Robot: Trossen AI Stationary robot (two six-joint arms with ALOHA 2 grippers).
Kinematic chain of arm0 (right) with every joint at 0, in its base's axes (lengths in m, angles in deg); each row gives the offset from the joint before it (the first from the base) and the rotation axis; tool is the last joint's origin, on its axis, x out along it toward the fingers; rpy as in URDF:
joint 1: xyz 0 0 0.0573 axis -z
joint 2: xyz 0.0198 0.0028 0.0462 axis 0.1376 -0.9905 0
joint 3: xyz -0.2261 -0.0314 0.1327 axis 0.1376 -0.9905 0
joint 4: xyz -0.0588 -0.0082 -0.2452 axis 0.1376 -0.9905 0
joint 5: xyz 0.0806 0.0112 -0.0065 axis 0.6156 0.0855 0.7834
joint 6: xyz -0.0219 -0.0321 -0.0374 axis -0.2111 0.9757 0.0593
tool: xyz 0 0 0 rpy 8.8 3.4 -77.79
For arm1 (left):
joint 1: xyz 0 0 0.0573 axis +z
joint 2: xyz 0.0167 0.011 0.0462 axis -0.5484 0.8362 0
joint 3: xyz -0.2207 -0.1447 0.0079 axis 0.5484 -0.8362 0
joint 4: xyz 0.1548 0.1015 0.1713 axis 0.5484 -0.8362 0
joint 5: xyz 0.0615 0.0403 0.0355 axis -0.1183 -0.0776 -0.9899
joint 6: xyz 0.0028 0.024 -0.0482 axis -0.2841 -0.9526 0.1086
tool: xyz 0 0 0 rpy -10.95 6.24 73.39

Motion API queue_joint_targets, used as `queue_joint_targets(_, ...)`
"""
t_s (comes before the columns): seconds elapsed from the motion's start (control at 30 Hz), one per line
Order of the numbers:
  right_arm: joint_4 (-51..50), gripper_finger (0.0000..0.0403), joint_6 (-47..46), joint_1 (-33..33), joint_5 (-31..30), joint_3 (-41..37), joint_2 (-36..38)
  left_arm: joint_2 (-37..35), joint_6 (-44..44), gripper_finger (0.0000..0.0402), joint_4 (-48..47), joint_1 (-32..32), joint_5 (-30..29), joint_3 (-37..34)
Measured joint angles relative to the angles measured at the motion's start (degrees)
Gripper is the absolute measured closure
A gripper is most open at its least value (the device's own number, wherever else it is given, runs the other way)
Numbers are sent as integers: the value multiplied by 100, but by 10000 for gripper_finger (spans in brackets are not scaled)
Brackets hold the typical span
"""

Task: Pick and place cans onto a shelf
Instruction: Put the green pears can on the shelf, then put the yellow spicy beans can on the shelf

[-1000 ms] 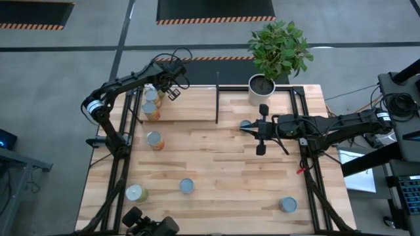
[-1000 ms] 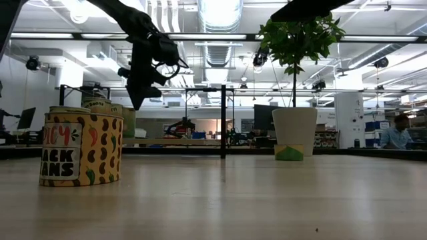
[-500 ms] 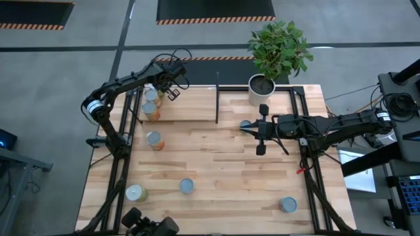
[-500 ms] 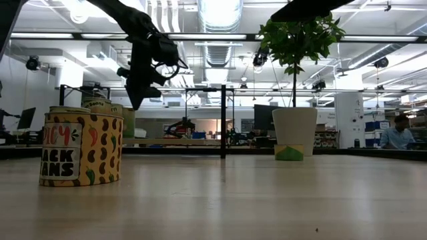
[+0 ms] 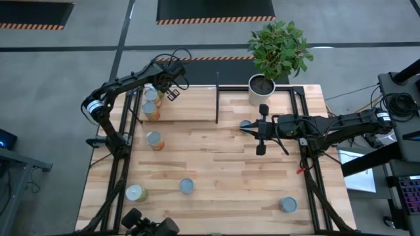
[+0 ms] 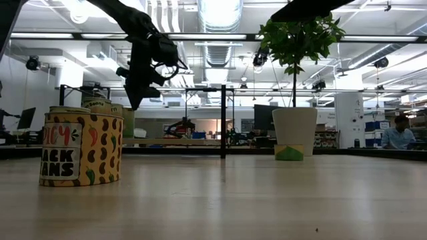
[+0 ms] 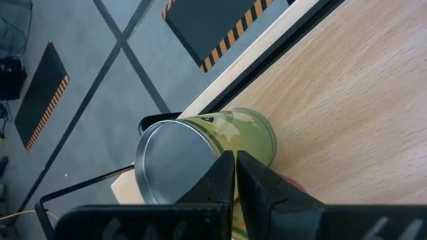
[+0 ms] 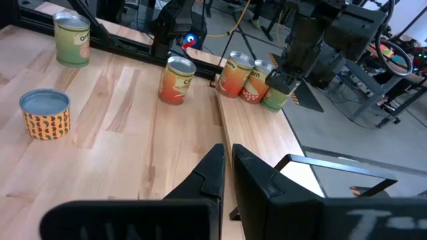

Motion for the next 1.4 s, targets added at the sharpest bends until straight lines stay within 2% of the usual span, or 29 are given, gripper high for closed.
queue_joint_targets(0.2, -2, 385, 0, 1, 1, 0, 0, -34, -4, 402, 2, -65, 2, 2)
queue_joint_targets(0.37, -2, 385, 0, 0, 0, 0, 0, -323, -22, 402, 26, -358, 2, 2)
queue_joint_targets(0.5, -2, 385, 4, 2, 1, 0, 0, -760, -35, 402, 55, -849, 70, 2)
queue_joint_targets(0.67, 0, 385, 2, 0, 2, 0, 0, -1447, 150, 402, 232, -1805, 751, 2)
queue_joint_targets(0.8, 22, 385, 0, 0, 2, 0, 0, -1971, 587, 402, 372, -2787, 1104, 2)
queue_joint_targets(0.97, 24, 385, 0, 1, 2, 0, 0, -2512, 1303, 402, 359, -4067, 1113, 2)
queue_joint_targets(1.1, 32, 385, 0, 0, 2, 0, 0, -2840, 2068, 402, 358, -4836, 1110, 4)
queue_joint_targets(1.27, 131, 385, 23, 0, 2, 0, 0, -3036, 3013, 402, 352, -5356, 1219, 4)
queue_joint_targets(1.4, 266, 385, 109, 0, 4, 0, 0, -3018, 3702, 402, 353, -5462, 2175, 4)
